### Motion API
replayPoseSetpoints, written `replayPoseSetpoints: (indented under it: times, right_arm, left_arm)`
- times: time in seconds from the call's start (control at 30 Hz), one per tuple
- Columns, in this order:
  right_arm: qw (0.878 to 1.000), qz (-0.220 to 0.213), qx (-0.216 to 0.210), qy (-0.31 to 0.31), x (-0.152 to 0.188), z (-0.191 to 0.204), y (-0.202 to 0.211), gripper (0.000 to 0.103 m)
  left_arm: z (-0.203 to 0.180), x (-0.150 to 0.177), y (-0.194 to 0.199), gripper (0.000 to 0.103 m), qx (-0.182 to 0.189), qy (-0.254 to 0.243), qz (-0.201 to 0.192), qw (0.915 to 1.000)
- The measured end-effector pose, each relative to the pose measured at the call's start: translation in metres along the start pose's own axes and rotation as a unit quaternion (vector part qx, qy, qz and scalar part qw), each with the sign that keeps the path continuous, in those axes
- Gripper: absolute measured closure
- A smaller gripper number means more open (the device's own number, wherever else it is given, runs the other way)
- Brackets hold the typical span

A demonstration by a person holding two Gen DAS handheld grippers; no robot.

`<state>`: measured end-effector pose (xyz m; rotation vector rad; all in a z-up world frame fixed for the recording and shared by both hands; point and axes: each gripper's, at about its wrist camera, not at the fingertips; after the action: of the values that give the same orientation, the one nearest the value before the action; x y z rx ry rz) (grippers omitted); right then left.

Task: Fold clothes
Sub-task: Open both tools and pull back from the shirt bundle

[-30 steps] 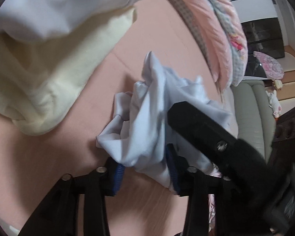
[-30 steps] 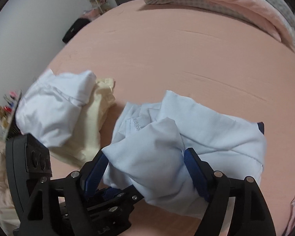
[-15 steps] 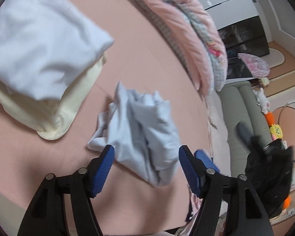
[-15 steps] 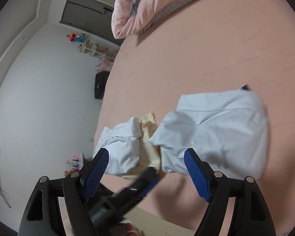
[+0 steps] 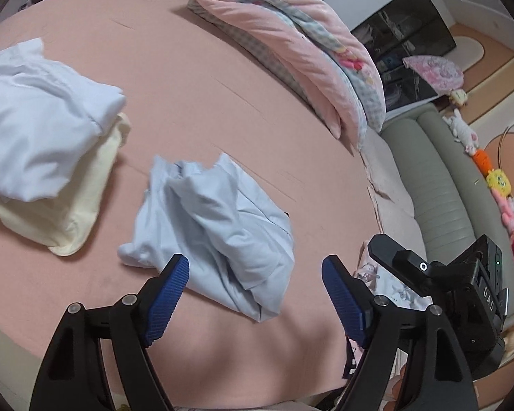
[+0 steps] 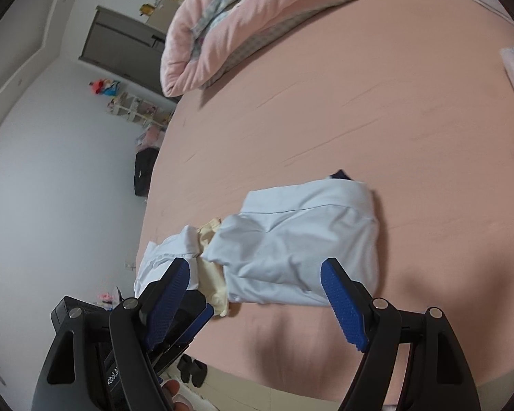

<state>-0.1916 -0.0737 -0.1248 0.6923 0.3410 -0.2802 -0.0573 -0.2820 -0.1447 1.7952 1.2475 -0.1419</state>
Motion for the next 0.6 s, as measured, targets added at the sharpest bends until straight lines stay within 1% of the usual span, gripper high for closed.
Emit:
replayPoseSetpoints:
  times: [0.07,0.13,0.23,0.3,0.4,0.47,0.6]
  right_arm:
    - [1.000,-0.003,0.008,-0.005,-0.004,-0.007,0.003,0.024]
    - [1.000,-0.009,0.025,-0.004,-0.008,-0.014,0.005,0.024]
    - [0.999,-0.012,0.044,-0.008,-0.012,-0.028,0.005,0.024]
    - [0.998,-0.011,0.058,-0.010,-0.013,-0.037,0.001,0.024]
    - [0.997,-0.005,0.079,-0.010,-0.013,-0.049,-0.006,0.024]
    - [0.996,0.003,0.094,-0.006,-0.012,-0.057,-0.014,0.024]
    - [0.994,0.020,0.106,-0.012,-0.006,-0.073,-0.029,0.024]
  left_arm:
    - [-0.005,0.002,-0.006,0.024,-0.012,-0.011,0.005,0.9999]
    - [-0.007,0.005,-0.011,0.024,-0.028,-0.024,0.009,0.9993]
    - [-0.012,0.009,-0.022,0.023,-0.071,-0.050,0.006,0.9962]
    - [-0.014,0.011,-0.030,0.023,-0.092,-0.072,0.006,0.9931]
    - [-0.014,0.016,-0.039,0.023,-0.099,-0.082,0.017,0.9916]
    - [-0.011,0.017,-0.042,0.022,-0.086,-0.075,0.028,0.9931]
    - [0.000,0.014,-0.044,0.022,-0.085,-0.056,0.026,0.9944]
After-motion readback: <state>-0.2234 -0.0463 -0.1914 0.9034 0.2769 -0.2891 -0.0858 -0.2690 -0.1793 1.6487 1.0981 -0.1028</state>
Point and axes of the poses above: each gripper's, at about its wrist camera, not at the fingertips, and y roughly against the way its jaws point, z to its left, x to its underside, and after that the axes turned 11 degrees about -z, right-handed
